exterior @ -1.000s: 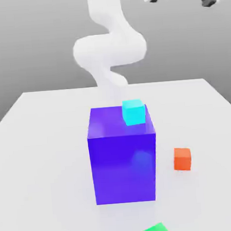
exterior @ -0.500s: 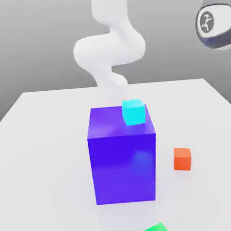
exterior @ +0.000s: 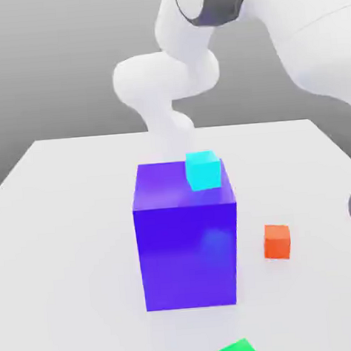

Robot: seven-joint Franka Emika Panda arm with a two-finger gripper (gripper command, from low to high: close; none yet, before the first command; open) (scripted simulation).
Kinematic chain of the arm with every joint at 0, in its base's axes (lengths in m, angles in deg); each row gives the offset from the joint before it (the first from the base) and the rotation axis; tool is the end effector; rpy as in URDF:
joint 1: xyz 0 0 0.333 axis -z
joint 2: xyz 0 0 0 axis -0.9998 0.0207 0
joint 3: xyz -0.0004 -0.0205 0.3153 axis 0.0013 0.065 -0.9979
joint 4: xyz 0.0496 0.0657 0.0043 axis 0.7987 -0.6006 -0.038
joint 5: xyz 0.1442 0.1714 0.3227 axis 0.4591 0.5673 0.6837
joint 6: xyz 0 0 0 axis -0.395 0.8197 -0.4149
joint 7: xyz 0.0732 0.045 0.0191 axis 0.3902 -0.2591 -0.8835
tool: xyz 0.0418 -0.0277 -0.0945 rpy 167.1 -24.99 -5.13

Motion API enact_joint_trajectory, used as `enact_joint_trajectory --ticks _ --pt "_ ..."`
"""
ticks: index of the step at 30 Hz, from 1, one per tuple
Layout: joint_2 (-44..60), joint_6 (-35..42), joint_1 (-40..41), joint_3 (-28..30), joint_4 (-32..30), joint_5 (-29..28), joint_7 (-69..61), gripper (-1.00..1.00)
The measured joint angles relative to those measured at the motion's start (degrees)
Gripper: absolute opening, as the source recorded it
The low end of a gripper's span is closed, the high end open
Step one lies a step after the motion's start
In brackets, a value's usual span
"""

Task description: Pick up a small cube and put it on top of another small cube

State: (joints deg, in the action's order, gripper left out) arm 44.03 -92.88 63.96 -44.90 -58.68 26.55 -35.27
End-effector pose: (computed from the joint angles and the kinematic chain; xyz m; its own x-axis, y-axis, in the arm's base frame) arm 0.5176 0.3495 0.1315 0.7687 0.6396 0.0001 0.6396 -0.7687 -0.0003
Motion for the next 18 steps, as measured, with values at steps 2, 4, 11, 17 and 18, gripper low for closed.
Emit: enact_joint_trajectory --ticks 2,4,11,17,18 --pt "0.0 0.1 0.0 0.0 0.0 0.1 -0.1 -1.0" --pt "-0.2 0.2 0.0 0.0 -0.1 0.1 -0.1 -1.0" --pt "-12.7 4.7 6.8 0.3 -7.9 3.3 -5.9 -1.0" --pt "-23.4 3.2 17.3 4.1 -19.6 7.9 -15.9 -1.0" --pt "-24.3 2.3 19.0 4.8 -21.4 8.7 -17.7 -1.0"
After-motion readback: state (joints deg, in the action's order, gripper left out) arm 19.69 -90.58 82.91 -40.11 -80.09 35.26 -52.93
